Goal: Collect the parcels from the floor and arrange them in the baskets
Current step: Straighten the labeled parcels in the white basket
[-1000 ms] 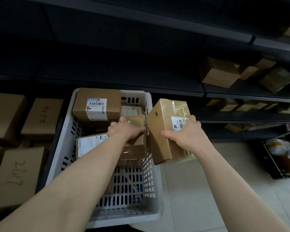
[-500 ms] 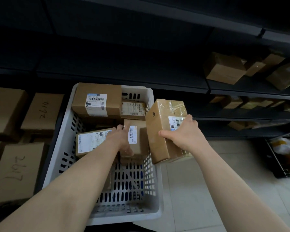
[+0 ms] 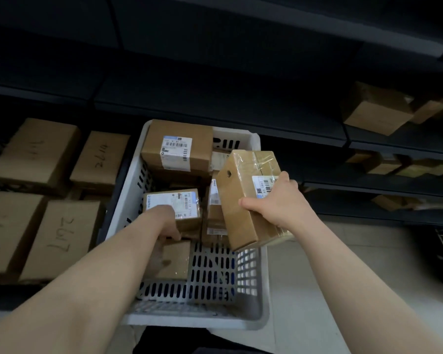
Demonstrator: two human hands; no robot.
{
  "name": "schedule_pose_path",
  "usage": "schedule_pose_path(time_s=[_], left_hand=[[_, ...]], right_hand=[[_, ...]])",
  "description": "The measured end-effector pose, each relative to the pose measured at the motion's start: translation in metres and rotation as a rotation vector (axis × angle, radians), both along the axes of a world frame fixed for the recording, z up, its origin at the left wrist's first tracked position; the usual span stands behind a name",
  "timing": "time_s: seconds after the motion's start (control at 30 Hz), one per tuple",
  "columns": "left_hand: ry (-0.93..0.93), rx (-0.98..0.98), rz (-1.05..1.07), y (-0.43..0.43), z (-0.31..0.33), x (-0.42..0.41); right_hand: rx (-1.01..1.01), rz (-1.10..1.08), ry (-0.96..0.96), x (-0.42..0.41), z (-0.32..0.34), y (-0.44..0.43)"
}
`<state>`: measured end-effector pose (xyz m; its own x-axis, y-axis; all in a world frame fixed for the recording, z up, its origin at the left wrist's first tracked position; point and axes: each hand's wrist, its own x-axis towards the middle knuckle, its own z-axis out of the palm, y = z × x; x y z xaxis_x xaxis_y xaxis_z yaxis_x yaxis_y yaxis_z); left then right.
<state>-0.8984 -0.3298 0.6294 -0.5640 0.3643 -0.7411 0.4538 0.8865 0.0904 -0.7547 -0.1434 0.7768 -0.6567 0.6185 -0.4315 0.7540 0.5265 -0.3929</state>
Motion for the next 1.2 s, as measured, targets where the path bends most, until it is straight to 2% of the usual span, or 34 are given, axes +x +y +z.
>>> schedule_pose_path(time_s=[0.23,0.47,0.63,0.73,0.8,0.97,1.07,1.2], left_hand=[[0.074,0.091,-0.066,-0.010,-0.014,-0.009],[0.027,0.074,-0.130,-0.020,-0.010,-0.008],[-0.024,0.039,-0.060,-0.051,-0.020,0.006],[-0.011,0.123,0.014,-0.067,-0.031,0.021],[0.013,0.137,-0.044,-0.072,-0.041,0.032],[0.093,-0.071,-0.328,-0.072,-0.075,0.049],[0.108,-0.171,-0.372,-0.069,-0.097,0.054],[0.192,-0.148,-0.367,-0.065,-0.105,0.053]], right_hand=[[0.037,0.057,0.016,-0.001,0.002,-0.017],[-0.033,0.167,0.009,0.004,0.005,-0.028],[-0.113,0.369,-0.020,0.008,-0.009,-0.049],[-0.123,0.399,-0.073,0.009,-0.027,-0.059],[-0.129,0.410,-0.096,0.012,-0.038,-0.064],[-0.130,0.391,-0.121,0.018,-0.056,-0.065],[-0.130,0.383,-0.110,0.021,-0.060,-0.064],[-0.143,0.349,-0.070,0.029,-0.058,-0.061]])
